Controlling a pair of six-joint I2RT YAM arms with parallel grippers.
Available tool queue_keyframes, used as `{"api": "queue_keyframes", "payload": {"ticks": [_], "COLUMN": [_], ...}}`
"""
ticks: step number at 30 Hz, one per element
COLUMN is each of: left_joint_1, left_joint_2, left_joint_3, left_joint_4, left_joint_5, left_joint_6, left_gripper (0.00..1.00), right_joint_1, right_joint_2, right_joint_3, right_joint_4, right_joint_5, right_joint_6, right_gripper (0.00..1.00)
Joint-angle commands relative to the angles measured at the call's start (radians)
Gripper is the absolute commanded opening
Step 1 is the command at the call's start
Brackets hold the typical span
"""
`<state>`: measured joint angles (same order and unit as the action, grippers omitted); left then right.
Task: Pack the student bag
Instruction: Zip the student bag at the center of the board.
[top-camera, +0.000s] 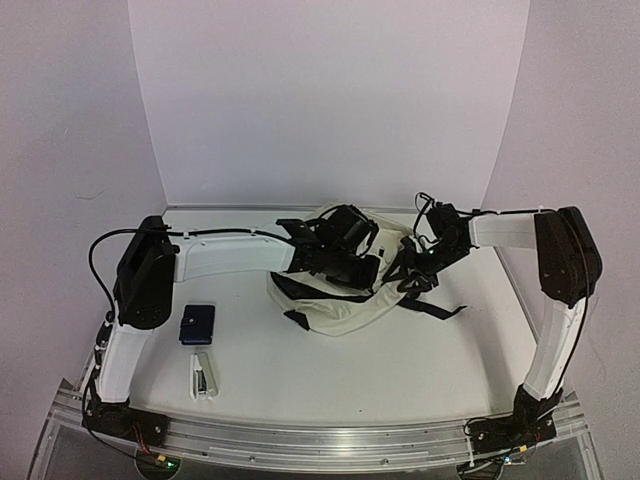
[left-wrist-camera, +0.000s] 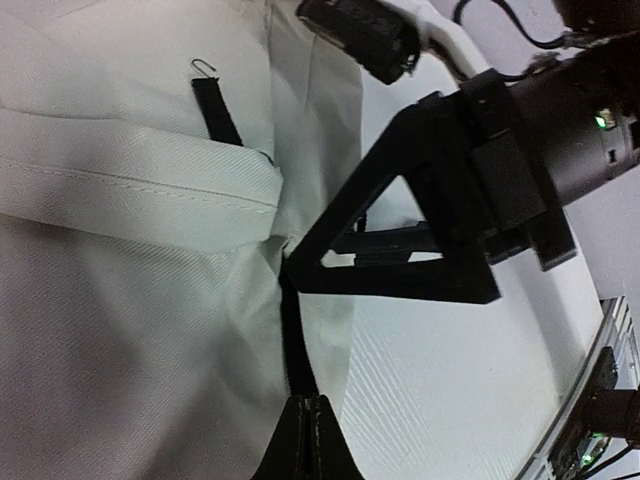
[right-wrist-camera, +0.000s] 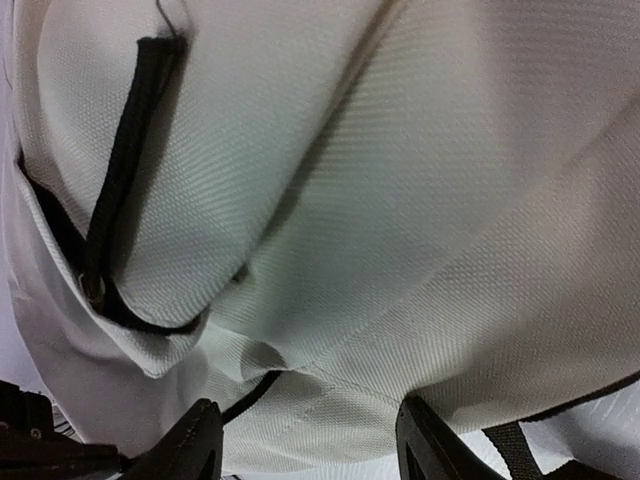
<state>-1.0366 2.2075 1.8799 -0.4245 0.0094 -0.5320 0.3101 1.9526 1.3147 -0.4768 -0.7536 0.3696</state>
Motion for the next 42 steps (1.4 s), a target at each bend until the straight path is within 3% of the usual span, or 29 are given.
{"api": "queue_keyframes", "payload": {"ticks": [1, 6, 8, 23, 27, 28, 31, 34, 36, 42], "left_joint_1": [-0.012, -0.022, -0.027, -0.050, -0.048, -0.048, -0.048, -0.041, -0.024, 0.045], "left_joint_2": [-0.103, -0.169, -0.200, -0.435, -0.442, -0.431, -0.375, -0.357, -0.369, -0.440], "left_joint_3": [-0.060, -0.129, -0.169, -0.501, -0.518, -0.501, -0.441, -0.415, -0.433, -0.546], "left_joint_4": [0.101, 0.102, 0.102, 0.083, 0.104, 0.110, 0.125, 0.146, 0.166, 0.270], "left_joint_5": [0.053, 0.045, 0.041, -0.089, -0.109, -0.103, -0.078, -0.056, -0.034, 0.062], "left_joint_6": [-0.008, -0.017, -0.023, -0.121, -0.125, -0.121, -0.110, -0.119, -0.147, -0.240], "left_gripper": [0.00, 0.00, 0.00, 0.00, 0.00, 0.00, 0.00, 0.00, 0.00, 0.00], "right_joint_1": [0.003, -0.001, -0.006, -0.073, -0.082, -0.075, -0.028, 0.048, 0.084, 0.178], "right_joint_2": [0.049, 0.076, 0.082, 0.089, 0.054, 0.038, -0.047, -0.170, -0.228, -0.291], "right_joint_3": [0.072, 0.097, 0.105, 0.150, 0.160, 0.153, 0.100, 0.016, -0.036, -0.132], "right_joint_4": [0.035, 0.035, 0.035, 0.037, 0.034, 0.034, 0.032, 0.025, 0.026, 0.140], "right_joint_5": [0.004, 0.030, 0.041, 0.112, 0.064, 0.007, -0.097, -0.074, -0.065, 0.030], "right_joint_6": [0.007, 0.012, 0.015, -0.003, -0.042, -0.052, -0.134, -0.321, -0.450, -0.796], "right_gripper": [0.46, 0.10, 0.00, 0.00, 0.00, 0.02, 0.38, 0.65, 0.69, 0.67]}}
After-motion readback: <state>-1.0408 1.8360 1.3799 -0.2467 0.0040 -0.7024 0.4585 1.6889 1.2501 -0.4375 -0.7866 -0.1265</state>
